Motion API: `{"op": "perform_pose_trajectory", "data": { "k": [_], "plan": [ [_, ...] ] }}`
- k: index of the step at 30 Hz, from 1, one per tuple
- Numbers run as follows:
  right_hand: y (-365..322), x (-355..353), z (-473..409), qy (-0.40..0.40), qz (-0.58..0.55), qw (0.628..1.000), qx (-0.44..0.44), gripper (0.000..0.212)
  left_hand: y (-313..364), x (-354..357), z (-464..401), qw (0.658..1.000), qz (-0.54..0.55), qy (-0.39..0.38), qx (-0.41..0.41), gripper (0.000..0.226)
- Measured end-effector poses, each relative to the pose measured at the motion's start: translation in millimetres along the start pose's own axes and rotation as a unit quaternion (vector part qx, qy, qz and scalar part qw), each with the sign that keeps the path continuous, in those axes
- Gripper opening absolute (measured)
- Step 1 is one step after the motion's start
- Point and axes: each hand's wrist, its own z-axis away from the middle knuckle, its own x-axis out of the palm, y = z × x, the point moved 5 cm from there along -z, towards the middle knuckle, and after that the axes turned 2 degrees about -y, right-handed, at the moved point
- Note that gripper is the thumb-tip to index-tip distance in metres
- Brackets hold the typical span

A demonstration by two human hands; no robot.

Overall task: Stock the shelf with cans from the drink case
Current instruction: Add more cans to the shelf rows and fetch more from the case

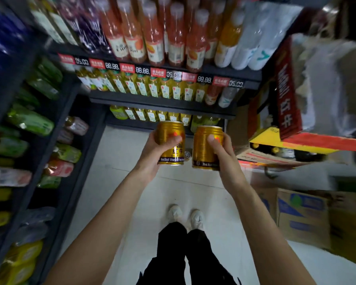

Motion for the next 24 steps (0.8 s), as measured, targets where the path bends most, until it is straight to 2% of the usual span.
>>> {"op": "perform_pose_trajectory", "data": {
  "k": [3,5,11,15,21,24],
  "plan": [
    [-43,5,25,0.022,0.029,0.998,-0.046,0.052,51,13,25,0.995,-0.072,0.006,0.072,0.079],
    [-75,5,38,0.036,0.046,0.994,-0.089,0.051,88,23,37,0.983,-0.126,0.003,0.131,0.063],
    [-180,-14,57,0.045,0.077,0.973,-0.212,0.07,199,75,61,0.911,-0.272,-0.033,0.308,0.063],
    [-252,-36,55,0.041,0.099,0.952,-0.286,0.063,263,122,67,0.865,-0.308,-0.032,0.395,0.064],
    [-354,-78,39,0.054,0.119,0.92,-0.369,0.066,344,194,62,0.819,-0.308,0.02,0.483,0.065],
    [-405,-97,28,0.043,0.123,0.908,-0.399,0.062,386,226,57,0.823,-0.297,0.034,0.482,0.051]
  ]
}}
